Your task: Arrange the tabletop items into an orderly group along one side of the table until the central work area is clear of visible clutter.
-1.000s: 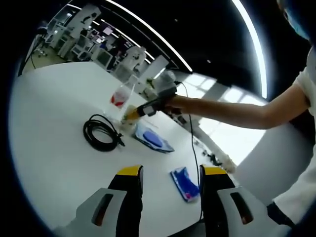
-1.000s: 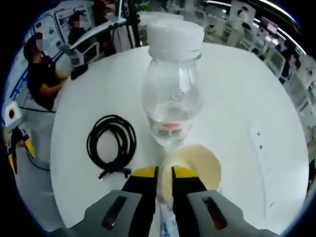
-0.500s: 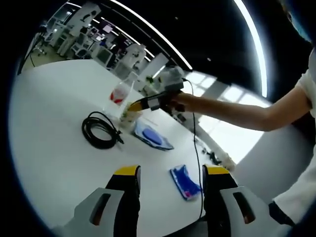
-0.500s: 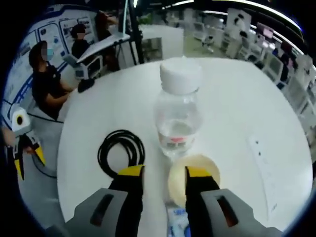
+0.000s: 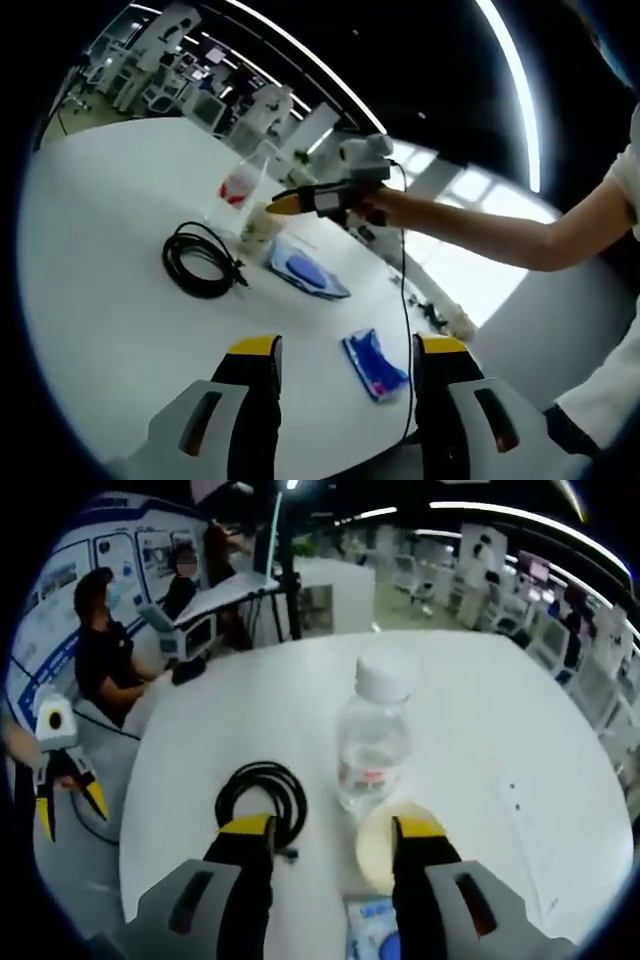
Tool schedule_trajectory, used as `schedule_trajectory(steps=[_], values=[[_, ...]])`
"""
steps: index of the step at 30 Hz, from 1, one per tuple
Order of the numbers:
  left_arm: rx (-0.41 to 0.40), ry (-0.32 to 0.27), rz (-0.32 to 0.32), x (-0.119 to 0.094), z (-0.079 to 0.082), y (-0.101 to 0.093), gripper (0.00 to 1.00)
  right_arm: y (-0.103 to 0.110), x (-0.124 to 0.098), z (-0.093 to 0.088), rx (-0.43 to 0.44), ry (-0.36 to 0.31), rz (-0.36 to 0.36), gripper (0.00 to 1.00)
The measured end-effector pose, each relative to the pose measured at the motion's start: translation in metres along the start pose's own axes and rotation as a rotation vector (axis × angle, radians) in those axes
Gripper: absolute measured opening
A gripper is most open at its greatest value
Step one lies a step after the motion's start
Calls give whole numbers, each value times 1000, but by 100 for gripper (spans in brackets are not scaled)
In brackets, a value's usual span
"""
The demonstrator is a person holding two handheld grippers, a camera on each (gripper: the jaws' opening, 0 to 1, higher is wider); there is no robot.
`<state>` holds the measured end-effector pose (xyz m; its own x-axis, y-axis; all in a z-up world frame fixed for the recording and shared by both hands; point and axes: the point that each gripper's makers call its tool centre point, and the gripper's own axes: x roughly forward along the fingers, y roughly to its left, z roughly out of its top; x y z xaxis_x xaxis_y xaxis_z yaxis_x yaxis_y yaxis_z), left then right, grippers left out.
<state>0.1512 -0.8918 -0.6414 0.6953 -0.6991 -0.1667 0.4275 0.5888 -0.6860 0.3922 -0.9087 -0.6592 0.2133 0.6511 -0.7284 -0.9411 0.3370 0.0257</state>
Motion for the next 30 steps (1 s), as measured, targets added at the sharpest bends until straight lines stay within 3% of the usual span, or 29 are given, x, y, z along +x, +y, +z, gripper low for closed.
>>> schedule_trajectory(steps=[4, 16, 20, 24, 30], values=[[-3, 10, -13, 1, -2, -3, 50, 3, -3, -1, -35, -9, -9, 58], [9, 33, -5, 3, -6, -2, 57, 24, -20, 0, -23, -97, -9, 70], [9, 57, -8, 6, -11, -3, 63, 29, -31, -3, 20, -139, -21, 75], [3, 91, -16, 7, -18, -5, 67, 42, -41, -5, 78, -176, 6, 93], [13, 127, -27, 9, -26, -9, 74, 53, -67, -4, 128, -260, -22, 100]])
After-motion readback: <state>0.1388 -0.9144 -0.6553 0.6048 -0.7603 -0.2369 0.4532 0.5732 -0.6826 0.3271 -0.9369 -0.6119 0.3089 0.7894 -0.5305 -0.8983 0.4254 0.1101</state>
